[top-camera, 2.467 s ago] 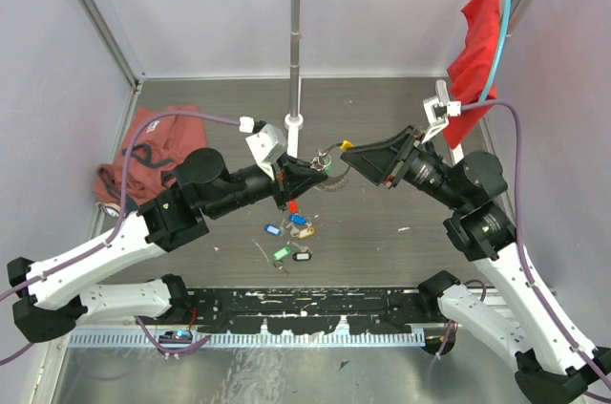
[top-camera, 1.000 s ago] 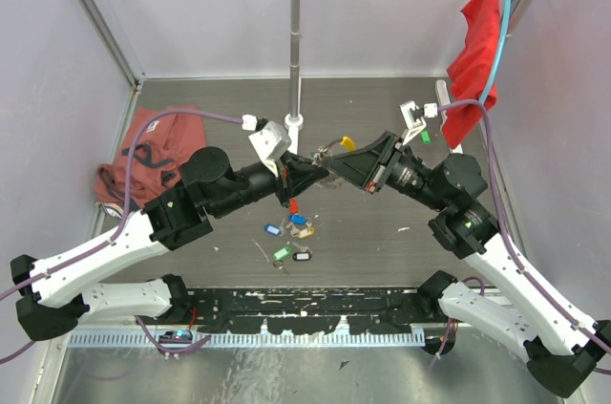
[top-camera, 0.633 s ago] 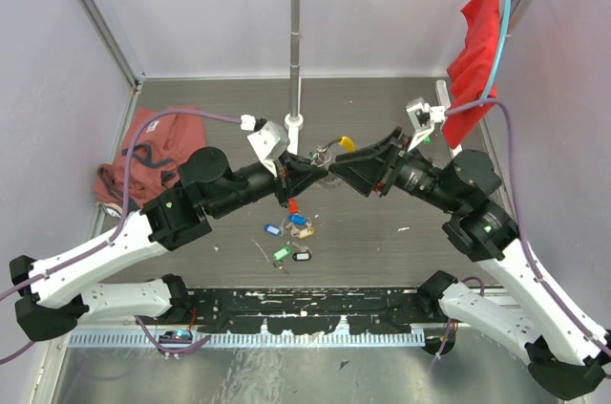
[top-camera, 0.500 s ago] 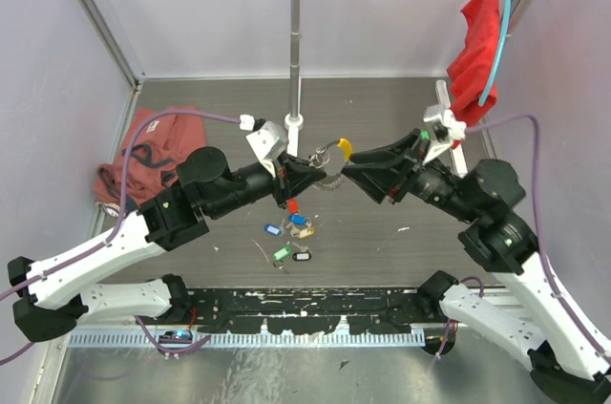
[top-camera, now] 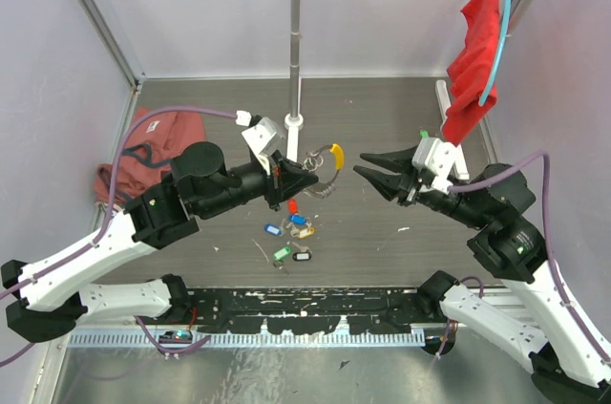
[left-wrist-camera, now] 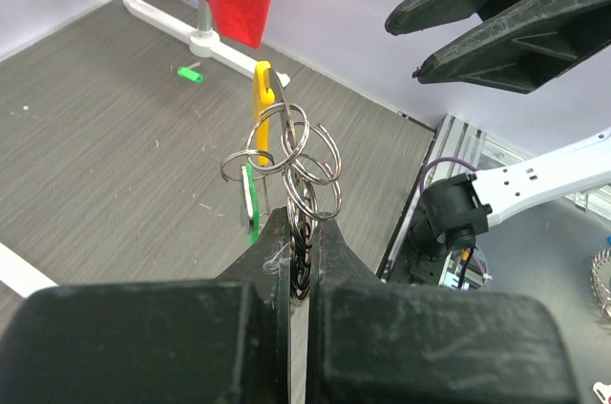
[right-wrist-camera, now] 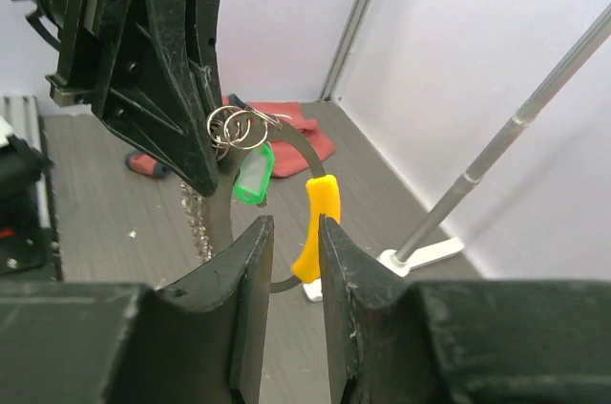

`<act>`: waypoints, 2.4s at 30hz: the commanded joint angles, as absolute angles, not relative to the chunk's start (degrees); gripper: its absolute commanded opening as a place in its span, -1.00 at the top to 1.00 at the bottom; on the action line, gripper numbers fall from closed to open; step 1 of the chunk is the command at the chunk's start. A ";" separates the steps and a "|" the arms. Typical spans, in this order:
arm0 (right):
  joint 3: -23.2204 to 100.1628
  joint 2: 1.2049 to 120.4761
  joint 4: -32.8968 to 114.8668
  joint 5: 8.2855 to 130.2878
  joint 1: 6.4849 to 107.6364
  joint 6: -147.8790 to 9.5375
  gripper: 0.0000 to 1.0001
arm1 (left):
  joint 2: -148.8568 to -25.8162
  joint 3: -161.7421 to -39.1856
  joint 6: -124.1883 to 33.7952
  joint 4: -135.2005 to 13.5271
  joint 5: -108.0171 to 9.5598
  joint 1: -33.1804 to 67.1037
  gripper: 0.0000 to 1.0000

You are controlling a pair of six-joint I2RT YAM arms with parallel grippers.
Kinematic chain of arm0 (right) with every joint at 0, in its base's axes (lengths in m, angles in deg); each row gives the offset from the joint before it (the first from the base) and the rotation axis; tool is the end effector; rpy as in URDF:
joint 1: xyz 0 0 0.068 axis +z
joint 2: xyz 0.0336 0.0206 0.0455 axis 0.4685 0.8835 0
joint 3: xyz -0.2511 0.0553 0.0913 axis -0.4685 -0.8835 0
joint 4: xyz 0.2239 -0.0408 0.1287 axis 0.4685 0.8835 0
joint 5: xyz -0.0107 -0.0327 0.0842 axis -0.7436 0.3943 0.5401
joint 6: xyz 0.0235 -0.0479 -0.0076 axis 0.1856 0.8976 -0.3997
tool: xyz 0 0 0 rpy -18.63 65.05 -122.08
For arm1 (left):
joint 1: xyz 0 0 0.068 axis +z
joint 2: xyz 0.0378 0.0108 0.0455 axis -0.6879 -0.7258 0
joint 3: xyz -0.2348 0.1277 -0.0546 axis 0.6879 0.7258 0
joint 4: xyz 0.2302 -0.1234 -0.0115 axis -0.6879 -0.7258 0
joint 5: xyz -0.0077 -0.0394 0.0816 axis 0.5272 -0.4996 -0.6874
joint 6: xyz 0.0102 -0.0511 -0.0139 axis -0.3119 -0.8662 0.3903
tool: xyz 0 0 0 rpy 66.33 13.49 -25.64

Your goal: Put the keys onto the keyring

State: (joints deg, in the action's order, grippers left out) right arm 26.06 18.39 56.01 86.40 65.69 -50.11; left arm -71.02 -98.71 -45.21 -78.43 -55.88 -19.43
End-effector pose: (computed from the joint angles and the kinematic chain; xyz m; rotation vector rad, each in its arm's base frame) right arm 0.0830 0.0833 0.4515 -0.9287 1.1305 0.6694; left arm 0.1003 -0.1983 0.4389 0.7754 1.5620 -1.0006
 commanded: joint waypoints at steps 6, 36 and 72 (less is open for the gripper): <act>25.16 16.31 56.40 86.82 65.96 -27.40 0.36 | -71.39 -101.69 -45.78 -79.30 -56.20 -19.49 1.00; 14.00 21.14 34.89 42.26 103.87 13.28 0.15 | -68.10 -98.96 -50.28 -83.83 -60.45 -19.47 1.00; 14.64 22.21 39.81 47.48 103.87 17.71 0.41 | -70.47 -100.36 -50.67 -83.51 -52.39 -19.47 1.00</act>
State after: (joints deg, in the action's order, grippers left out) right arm 13.29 22.79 42.19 47.19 103.59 15.57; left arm -70.63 -98.71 -50.41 -85.18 -53.33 -19.43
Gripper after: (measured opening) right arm 0.296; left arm 0.042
